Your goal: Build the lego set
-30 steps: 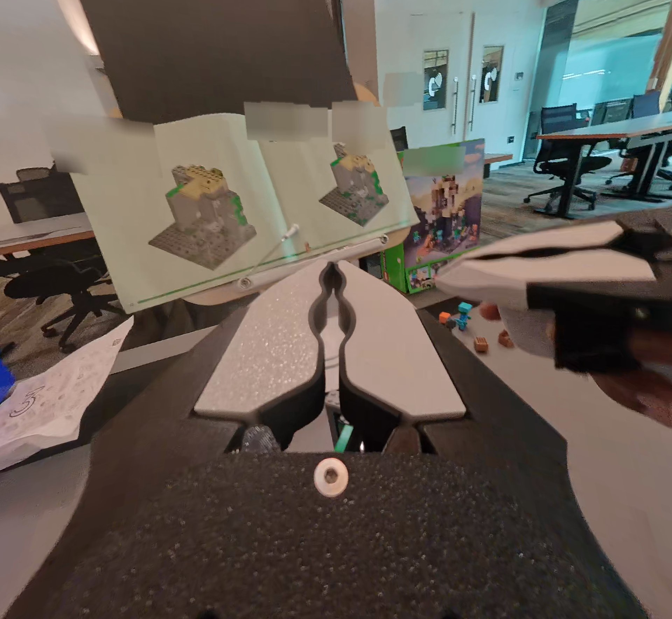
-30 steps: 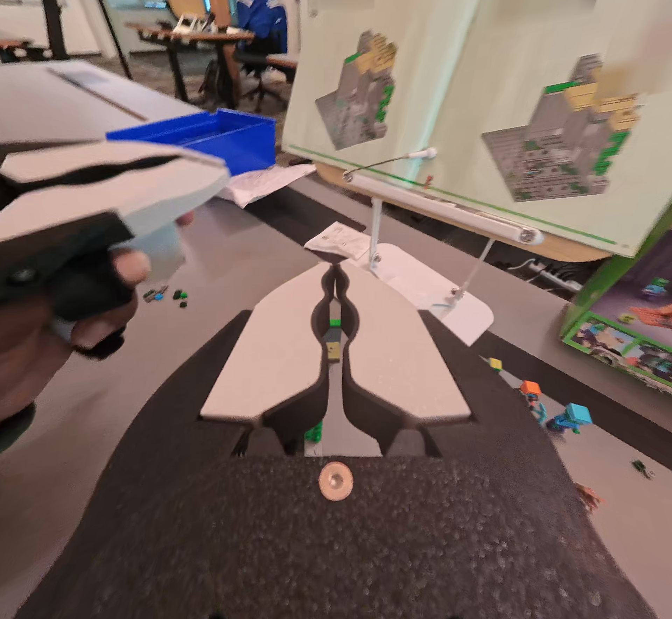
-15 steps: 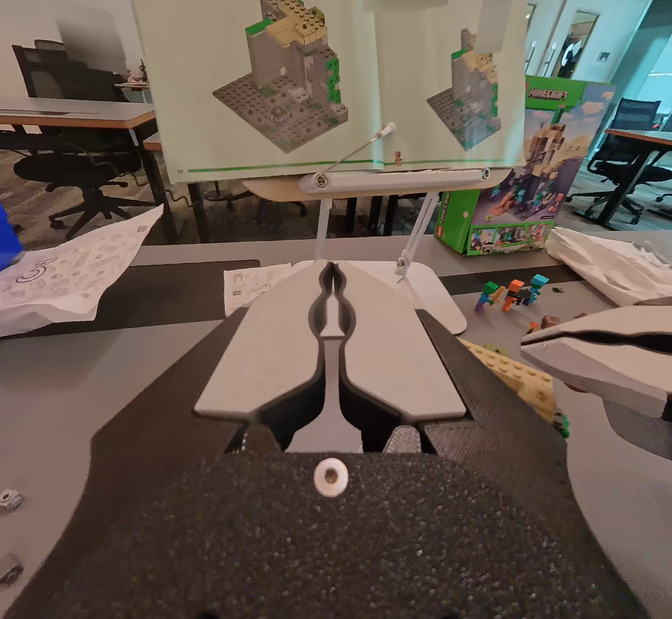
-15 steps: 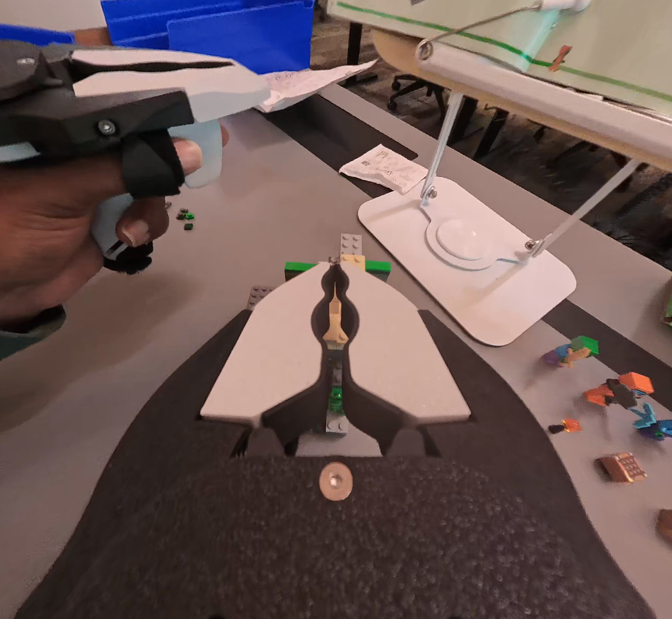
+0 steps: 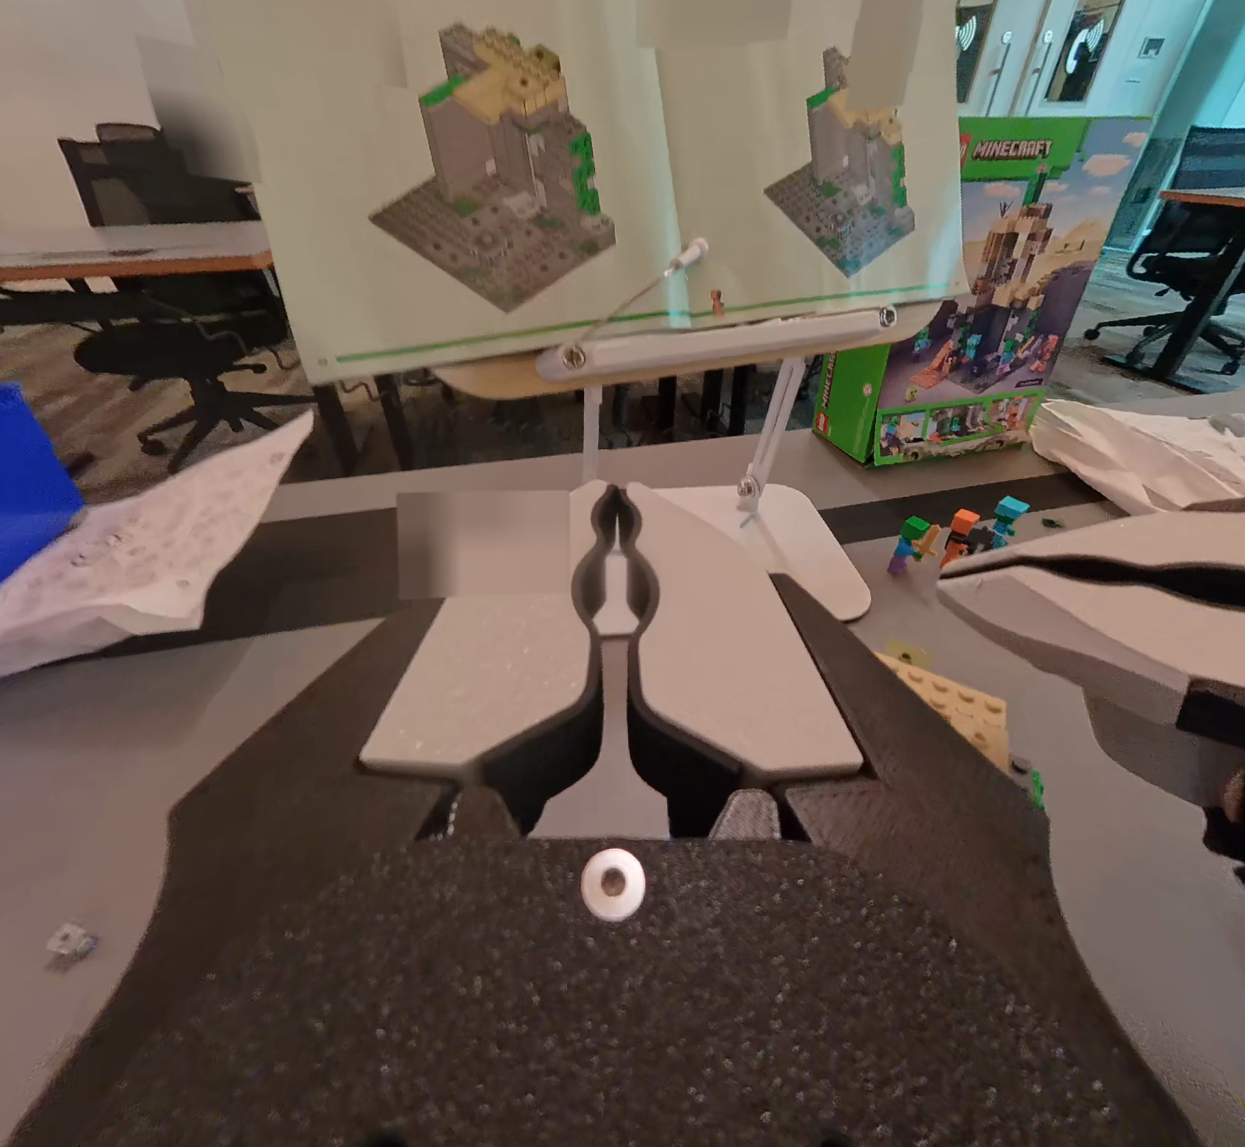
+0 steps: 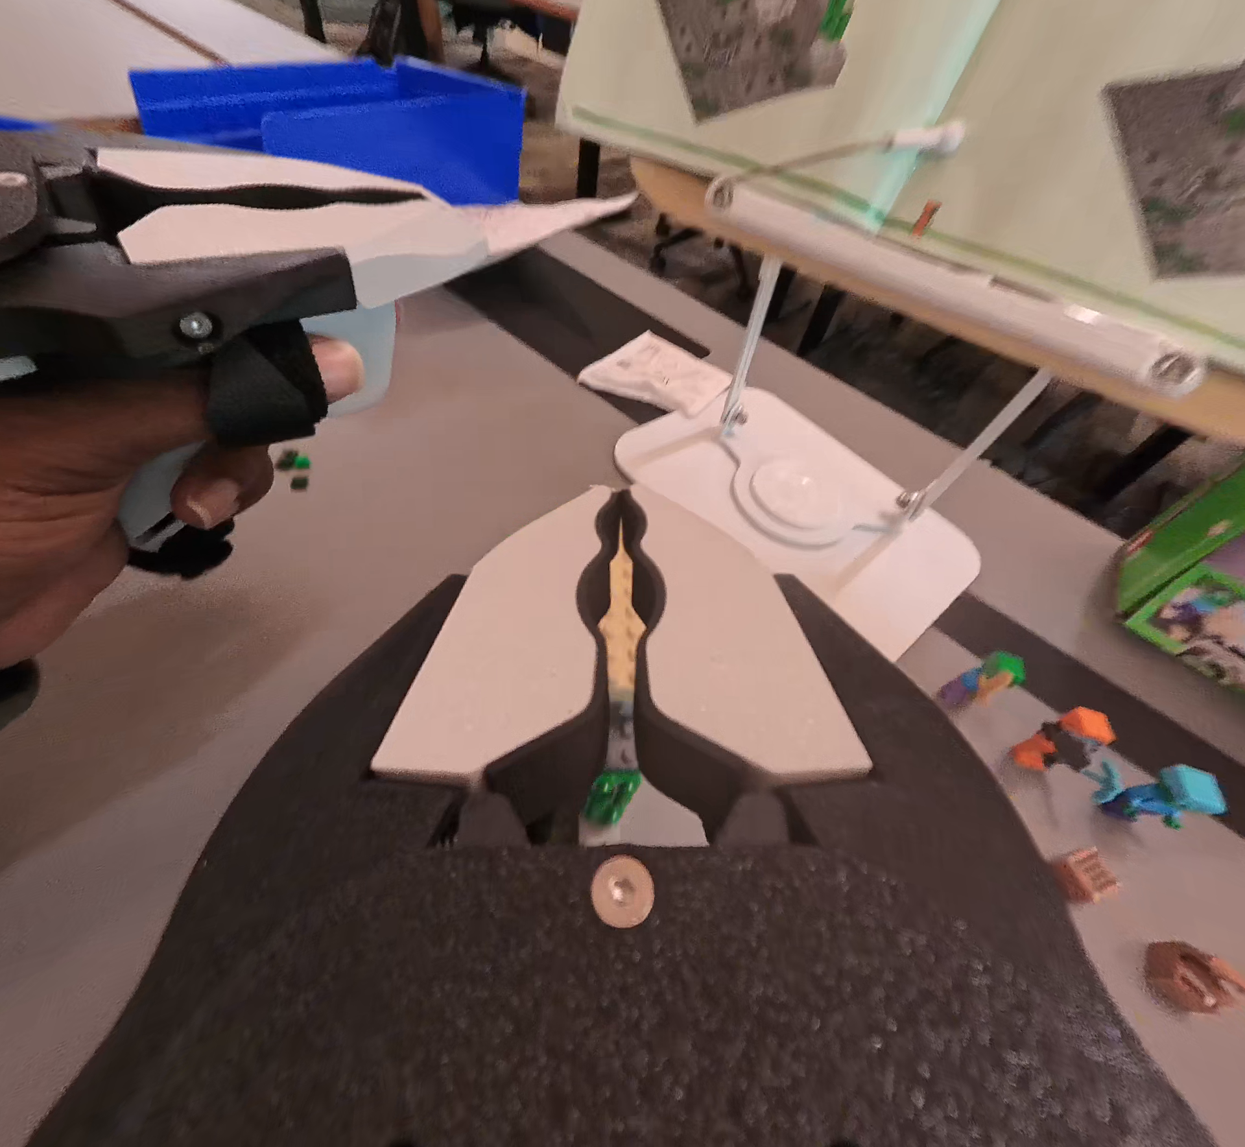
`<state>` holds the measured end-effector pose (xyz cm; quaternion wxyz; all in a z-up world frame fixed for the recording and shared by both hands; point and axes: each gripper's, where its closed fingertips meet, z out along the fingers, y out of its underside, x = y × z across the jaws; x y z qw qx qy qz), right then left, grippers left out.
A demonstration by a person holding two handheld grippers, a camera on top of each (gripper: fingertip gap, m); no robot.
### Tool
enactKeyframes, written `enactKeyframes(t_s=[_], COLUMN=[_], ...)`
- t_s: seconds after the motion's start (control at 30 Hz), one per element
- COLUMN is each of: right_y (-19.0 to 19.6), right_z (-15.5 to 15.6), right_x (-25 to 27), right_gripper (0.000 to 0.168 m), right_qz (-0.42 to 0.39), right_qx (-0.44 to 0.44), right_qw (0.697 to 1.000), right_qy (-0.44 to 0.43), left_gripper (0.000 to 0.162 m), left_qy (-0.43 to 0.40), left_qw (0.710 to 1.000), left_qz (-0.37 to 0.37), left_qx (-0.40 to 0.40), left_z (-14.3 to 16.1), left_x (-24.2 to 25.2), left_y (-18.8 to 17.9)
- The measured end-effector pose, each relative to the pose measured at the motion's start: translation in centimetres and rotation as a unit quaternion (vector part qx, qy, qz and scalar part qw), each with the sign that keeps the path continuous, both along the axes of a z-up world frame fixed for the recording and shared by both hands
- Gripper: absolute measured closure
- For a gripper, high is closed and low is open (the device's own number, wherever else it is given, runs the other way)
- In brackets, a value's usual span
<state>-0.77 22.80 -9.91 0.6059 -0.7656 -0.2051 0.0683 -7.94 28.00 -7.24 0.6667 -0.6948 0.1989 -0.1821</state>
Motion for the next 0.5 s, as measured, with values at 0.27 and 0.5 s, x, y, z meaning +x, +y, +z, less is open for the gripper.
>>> enactKeyframes(t_s=[0.27,0.5], right_y=[1.7,0.8], right_z=[9.5,11.7], right_x=[-0.9,-1.9], right_gripper=[0.168,0.168], right_qz=[-0.005,0.020], right_qx=[0.132,0.205], right_qw=[0.991,0.978], right_qy=[0.036,0.026], left_gripper=[0.162,0.162], left_qy=[-0.014,-0.034], left_qw=[0.998,0.994], left_qz=[0.037,0.043], left_qx=[0.057,0.090], left_z=[6.6,8.7], left_x=[-1.3,-2.2], left_y=[1.7,2.6])
